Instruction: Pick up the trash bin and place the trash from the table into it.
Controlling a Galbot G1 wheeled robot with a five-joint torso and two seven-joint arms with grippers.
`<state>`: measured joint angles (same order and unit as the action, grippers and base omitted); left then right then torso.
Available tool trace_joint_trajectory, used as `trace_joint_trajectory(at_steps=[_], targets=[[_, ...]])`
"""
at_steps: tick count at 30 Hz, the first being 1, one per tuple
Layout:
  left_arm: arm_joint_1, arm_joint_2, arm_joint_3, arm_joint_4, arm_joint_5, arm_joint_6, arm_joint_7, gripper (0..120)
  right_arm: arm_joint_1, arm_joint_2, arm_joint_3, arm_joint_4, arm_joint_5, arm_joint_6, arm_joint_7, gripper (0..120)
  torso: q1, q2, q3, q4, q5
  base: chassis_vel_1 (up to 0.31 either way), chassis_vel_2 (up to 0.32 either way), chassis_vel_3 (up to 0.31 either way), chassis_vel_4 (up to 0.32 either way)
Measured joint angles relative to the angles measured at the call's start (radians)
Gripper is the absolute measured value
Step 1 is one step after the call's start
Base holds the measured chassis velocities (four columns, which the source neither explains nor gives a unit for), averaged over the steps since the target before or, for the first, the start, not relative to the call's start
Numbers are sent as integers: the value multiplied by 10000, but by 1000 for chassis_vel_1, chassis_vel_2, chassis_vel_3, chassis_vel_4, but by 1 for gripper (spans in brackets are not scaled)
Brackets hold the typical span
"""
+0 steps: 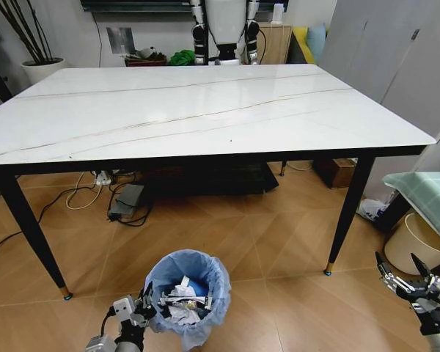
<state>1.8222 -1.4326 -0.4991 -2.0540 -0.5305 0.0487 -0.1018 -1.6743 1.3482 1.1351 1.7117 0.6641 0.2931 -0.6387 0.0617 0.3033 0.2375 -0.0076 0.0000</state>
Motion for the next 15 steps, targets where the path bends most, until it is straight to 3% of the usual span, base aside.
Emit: trace_joint_trajectory(at_steps=[15], targets=[[-242,-34,27,285,-83,8,11,0,0,0,0,0,0,0,0,100,-159,-522,-363,0,-1,0,0,0,0]])
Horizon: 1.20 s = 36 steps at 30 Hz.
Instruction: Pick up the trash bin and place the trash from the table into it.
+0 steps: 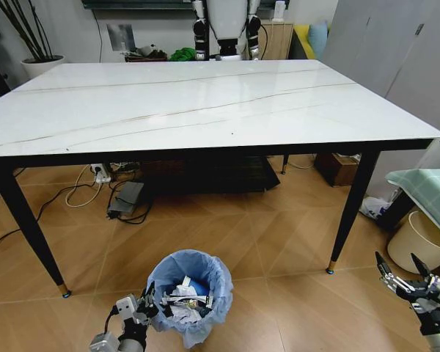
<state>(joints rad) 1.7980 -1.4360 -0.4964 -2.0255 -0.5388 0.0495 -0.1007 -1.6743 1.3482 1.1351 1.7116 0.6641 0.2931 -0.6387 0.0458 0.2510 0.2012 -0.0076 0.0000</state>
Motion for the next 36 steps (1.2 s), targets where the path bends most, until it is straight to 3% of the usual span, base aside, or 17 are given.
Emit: trace_joint_trajectory(at_steps=[29,36], targets=[[32,15,23,-135,93,-25,-129,0,-1,0,0,0,0,0,0,100,-305,-1168,-862,-1,0,0,0,0,0],[27,-10,84,-166,-78,5,-118,0,0,0,0,0,0,0,0,100,-354,-1523,-1169,0,0,0,0,0,0]])
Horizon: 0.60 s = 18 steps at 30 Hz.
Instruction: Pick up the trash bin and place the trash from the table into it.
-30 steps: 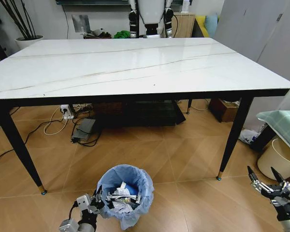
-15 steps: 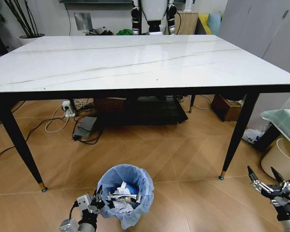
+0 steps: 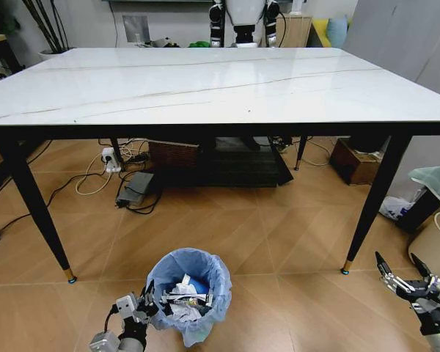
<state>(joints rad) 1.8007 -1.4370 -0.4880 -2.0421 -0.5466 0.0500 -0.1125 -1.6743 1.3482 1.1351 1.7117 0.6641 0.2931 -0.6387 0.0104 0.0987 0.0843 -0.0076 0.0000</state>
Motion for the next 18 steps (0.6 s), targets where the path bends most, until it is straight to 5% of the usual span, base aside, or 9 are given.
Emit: trace_joint_trajectory(at_steps=[18], targets=[[4,160,-88,-65,168,-21,57,0,0,0,0,0,0,0,0,100,-89,-599,-513,-1,0,0,0,0,0]])
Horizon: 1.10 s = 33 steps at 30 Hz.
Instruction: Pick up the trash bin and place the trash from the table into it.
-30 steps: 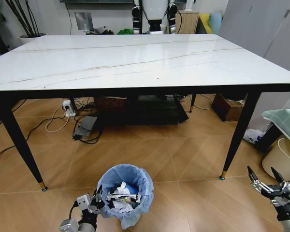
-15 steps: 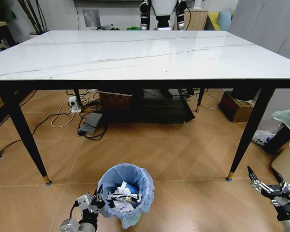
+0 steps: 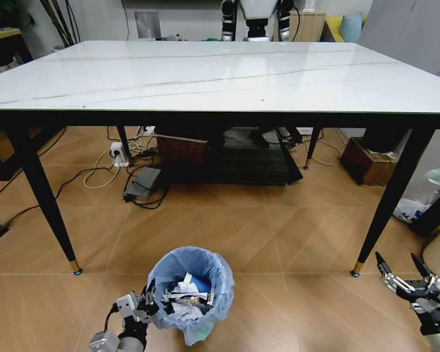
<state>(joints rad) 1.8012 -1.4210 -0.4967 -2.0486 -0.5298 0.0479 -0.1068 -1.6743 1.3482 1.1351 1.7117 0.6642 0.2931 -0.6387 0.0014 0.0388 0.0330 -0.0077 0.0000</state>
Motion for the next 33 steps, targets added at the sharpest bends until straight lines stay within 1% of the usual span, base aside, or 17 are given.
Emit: trace_joint_trajectory(at_steps=[13,24,33], targets=[[-62,-38,28,61,-103,-18,-3,0,0,0,0,0,0,0,0,100,-3,20,20,0,0,0,0,0,0],[-159,-100,98,215,-181,-241,-24,0,0,0,0,0,0,0,0,100,1,56,50,0,0,0,0,0,0],[-333,-56,150,435,-610,-221,-70,0,0,0,0,0,0,0,0,100,8,74,65,0,0,0,0,0,0]])
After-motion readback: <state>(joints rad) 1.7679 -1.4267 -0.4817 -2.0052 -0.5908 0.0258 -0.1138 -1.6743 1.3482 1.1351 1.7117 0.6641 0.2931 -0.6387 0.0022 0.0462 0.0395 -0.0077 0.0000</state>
